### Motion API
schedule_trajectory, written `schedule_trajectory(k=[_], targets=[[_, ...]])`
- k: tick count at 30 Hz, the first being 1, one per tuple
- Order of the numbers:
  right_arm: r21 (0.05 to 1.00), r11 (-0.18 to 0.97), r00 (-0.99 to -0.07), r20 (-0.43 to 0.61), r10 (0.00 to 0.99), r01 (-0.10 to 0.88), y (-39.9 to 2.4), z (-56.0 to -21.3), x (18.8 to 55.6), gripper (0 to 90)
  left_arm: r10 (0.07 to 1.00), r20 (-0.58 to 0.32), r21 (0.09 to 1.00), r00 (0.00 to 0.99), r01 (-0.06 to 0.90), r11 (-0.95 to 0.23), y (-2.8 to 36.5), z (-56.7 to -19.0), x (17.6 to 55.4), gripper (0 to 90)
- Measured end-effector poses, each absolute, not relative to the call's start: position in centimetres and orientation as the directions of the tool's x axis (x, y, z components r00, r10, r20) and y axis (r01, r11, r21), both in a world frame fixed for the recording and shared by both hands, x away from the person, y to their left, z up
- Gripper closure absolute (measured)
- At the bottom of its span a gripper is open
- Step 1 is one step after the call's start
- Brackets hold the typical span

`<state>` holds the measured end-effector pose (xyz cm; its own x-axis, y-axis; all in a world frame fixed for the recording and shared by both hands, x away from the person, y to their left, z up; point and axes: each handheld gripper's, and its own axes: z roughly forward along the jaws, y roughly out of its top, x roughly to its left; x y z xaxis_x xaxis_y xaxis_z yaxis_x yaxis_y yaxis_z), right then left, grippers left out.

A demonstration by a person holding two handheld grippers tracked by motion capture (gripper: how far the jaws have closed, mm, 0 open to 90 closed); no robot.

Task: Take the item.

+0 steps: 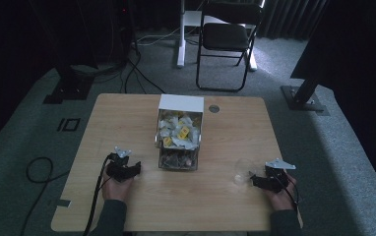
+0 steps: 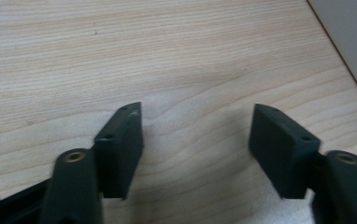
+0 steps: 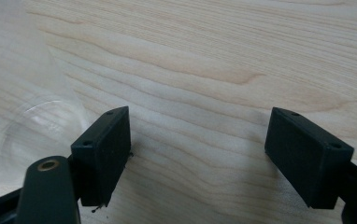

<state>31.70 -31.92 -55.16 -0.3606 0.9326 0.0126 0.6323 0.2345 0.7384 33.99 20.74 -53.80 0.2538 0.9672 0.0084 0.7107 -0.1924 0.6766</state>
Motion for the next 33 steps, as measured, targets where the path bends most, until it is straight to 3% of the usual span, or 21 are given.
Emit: schedule_trajectory(k=[33], targets=[[0.738, 0.248, -0.38, 0.012, 0.925, 0.628, -31.8, -55.2, 31.6, 22.4, 0.916, -0.045, 0.761, 0.398, 0.608, -0.227, 18.4, -50.1, 29.7, 40.0]])
